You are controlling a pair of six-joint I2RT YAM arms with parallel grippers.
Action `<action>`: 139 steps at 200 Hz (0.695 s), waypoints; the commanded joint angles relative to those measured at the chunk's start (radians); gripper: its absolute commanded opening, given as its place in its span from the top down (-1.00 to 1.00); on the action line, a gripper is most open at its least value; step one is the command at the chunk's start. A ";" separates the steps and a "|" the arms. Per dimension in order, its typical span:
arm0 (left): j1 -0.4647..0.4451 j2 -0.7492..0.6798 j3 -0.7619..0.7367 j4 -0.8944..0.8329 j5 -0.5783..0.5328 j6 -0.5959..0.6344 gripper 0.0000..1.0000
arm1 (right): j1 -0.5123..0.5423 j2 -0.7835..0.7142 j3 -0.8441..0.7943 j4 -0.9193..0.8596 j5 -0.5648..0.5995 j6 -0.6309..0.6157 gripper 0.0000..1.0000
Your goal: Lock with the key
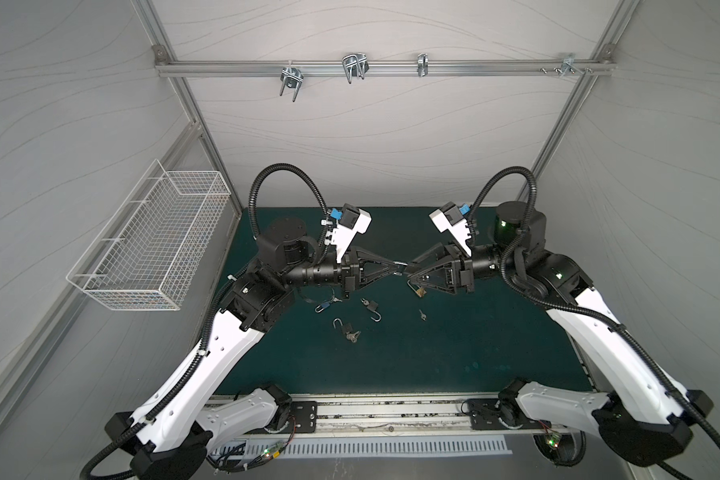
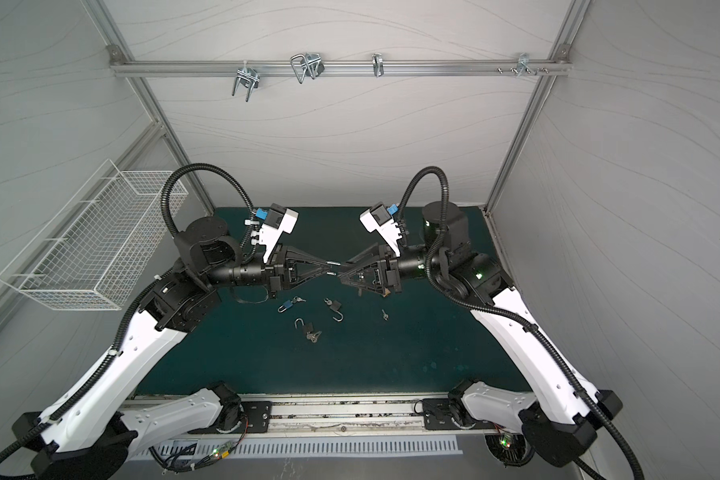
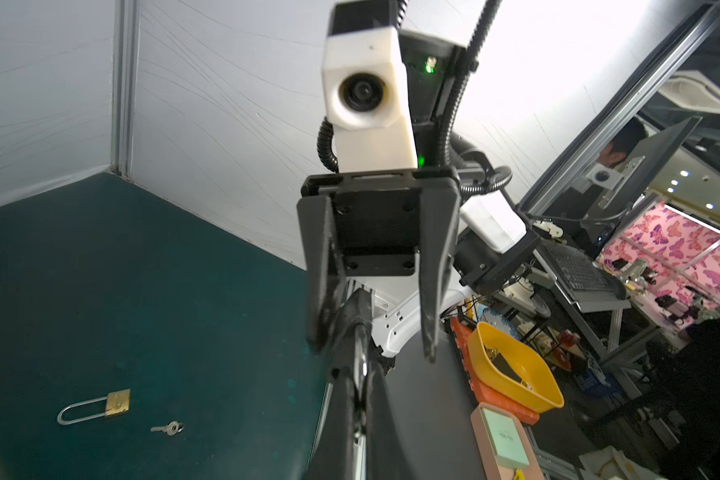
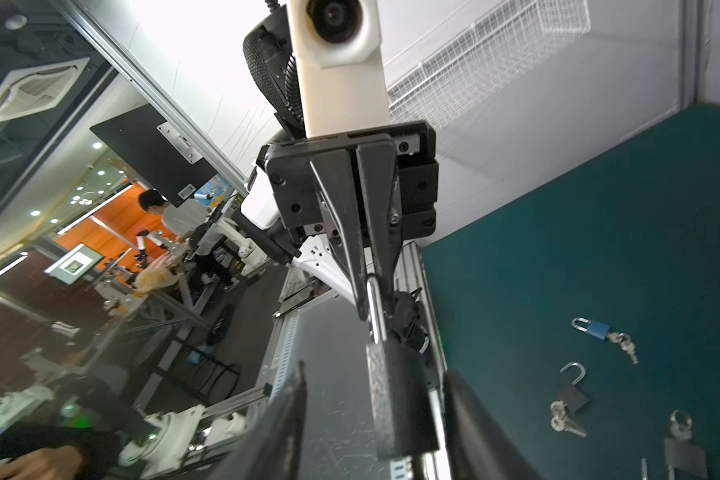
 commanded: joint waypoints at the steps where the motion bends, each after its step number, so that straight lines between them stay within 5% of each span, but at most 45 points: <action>1: -0.001 -0.031 -0.008 0.150 -0.036 -0.070 1.00 | 0.006 -0.079 -0.091 0.277 0.102 0.106 -0.37; 33: -0.001 -0.039 -0.028 0.205 -0.041 -0.114 1.00 | 0.006 -0.130 -0.213 0.454 0.211 0.206 -0.38; 71: -0.002 -0.035 -0.037 0.234 -0.026 -0.143 1.00 | 0.013 -0.112 -0.229 0.537 0.205 0.231 -0.27; 139: 0.000 -0.044 -0.036 0.230 -0.040 -0.142 1.00 | 0.030 -0.096 -0.210 0.520 0.190 0.218 0.24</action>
